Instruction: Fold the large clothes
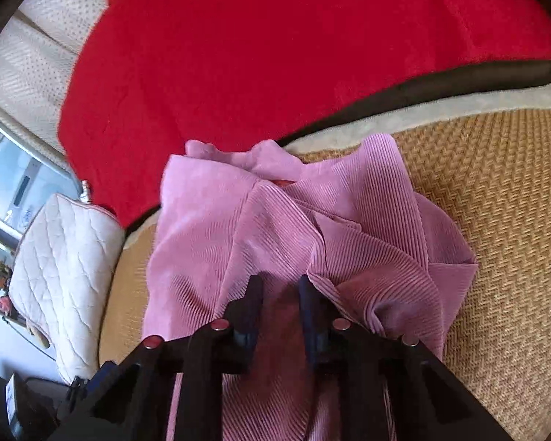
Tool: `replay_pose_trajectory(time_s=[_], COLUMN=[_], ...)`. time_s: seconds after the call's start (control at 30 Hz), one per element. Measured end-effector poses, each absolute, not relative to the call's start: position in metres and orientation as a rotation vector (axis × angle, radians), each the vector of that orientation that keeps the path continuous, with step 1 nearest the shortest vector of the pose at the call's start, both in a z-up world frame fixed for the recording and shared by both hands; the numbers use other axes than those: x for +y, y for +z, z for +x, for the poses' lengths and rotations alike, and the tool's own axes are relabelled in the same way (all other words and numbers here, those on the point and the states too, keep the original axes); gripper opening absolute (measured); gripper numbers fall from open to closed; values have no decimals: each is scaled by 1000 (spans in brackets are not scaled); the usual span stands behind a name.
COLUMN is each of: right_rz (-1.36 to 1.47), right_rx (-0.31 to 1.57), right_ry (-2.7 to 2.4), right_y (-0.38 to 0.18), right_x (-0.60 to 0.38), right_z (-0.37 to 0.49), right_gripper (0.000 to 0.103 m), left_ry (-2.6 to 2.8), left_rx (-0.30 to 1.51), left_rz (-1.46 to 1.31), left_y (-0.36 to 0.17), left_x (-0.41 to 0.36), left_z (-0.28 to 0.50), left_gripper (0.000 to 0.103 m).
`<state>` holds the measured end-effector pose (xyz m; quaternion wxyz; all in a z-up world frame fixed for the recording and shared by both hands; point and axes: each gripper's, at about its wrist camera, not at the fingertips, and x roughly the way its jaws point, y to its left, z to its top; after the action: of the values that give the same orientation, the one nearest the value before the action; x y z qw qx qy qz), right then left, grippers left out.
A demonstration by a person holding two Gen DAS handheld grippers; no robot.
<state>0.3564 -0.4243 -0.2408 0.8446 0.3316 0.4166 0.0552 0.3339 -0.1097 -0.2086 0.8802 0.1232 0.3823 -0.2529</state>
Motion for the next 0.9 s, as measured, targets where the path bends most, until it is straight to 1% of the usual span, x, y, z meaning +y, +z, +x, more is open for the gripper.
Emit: replay_pose_trajectory(time_s=[0.07, 0.13, 0.17, 0.2, 0.23, 0.27, 0.37, 0.53, 0.63, 0.67, 0.7, 0.73, 0.77, 0.8, 0.83, 0.9], right_rz=[797, 861, 865, 865, 877, 890, 948, 980, 1013, 991, 929, 828, 748, 687, 640, 588], right_rx=[840, 795, 784, 779, 768, 751, 736, 820, 826, 824, 824, 822, 822, 819, 811, 784], right_ry=[139, 168, 178, 185, 193, 196, 233, 196, 178, 195, 185, 156, 143, 140, 132, 110], right_y=[-234, -225, -222, -219, -218, -218, -224, -248, -256, -251, -243, -231, -221, -212, -203, -187], right_x=[-442, -449, -451, -453, -455, -456, -459, -450, -439, -432, -423, -413, -404, -397, -393, -390], right_z=[333, 310, 300, 290, 279, 271, 260, 280, 293, 297, 299, 302, 305, 306, 306, 305], right_gripper=[26, 29, 36, 57, 72, 82, 82, 82, 80, 74, 60, 51, 36, 29, 26, 22], left_ry=[-549, -553, -540, -526, -510, -504, -563, -684, -712, -714, -719, -725, -730, -731, -730, -743], left_rx=[831, 831, 822, 819, 820, 834, 924, 1047, 1080, 1080, 1076, 1069, 1061, 1053, 1039, 1014], left_rz=[158, 78, 50, 35, 16, -11, -120, -200, -194, -199, -199, -199, -196, -187, -166, -139], left_y=[-206, -197, -195, -194, -194, -198, -211, -232, -238, -241, -240, -237, -236, -234, -233, -227], left_x=[-96, -82, -76, -71, -66, -61, -57, -73, -80, -84, -85, -85, -87, -87, -91, -103], left_z=[343, 346, 348, 350, 354, 361, 374, 380, 374, 374, 373, 372, 371, 368, 366, 369], left_gripper=[73, 73, 73, 73, 73, 73, 73, 73, 73, 73, 72, 72, 72, 71, 71, 69])
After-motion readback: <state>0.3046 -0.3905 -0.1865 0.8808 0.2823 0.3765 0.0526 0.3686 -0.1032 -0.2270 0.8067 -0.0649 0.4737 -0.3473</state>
